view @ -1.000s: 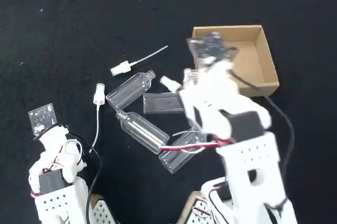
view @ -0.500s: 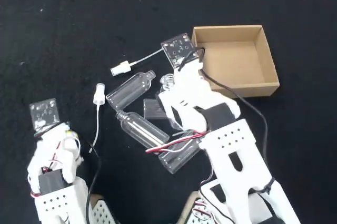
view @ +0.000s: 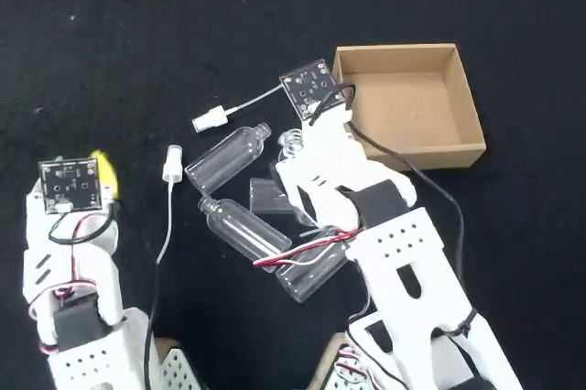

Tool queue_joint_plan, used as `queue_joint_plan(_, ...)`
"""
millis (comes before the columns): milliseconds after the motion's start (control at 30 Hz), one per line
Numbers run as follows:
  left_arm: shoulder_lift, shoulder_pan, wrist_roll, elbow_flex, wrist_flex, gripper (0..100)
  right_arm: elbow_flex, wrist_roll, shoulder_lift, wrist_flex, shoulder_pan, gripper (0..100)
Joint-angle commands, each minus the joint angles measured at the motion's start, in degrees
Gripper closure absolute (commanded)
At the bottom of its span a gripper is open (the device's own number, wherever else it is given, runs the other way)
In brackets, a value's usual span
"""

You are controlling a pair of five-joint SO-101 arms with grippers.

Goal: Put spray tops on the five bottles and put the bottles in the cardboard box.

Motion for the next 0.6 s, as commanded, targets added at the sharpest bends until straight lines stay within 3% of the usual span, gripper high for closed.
queue_joint_plan(0,11.3,8.0,2.3,-14.5,3.0,79,-0.1,-0.4,0.0,-1.7,-0.8,98.8)
queue_joint_plan(133,31.3,12.3,2.5,-23.8,6.4,80,-0.1,-0.4,0.0,-1.7,-0.7,98.8)
queue_joint_plan(300,56.4,12.9,4.5,-36.9,11.5,80,0.6,-0.1,-0.1,-1.8,-0.7,98.8)
queue_joint_plan(567,84.8,14.2,6.9,-56.7,19.1,80,10.7,-0.1,-11.3,-8.3,-1.0,98.8)
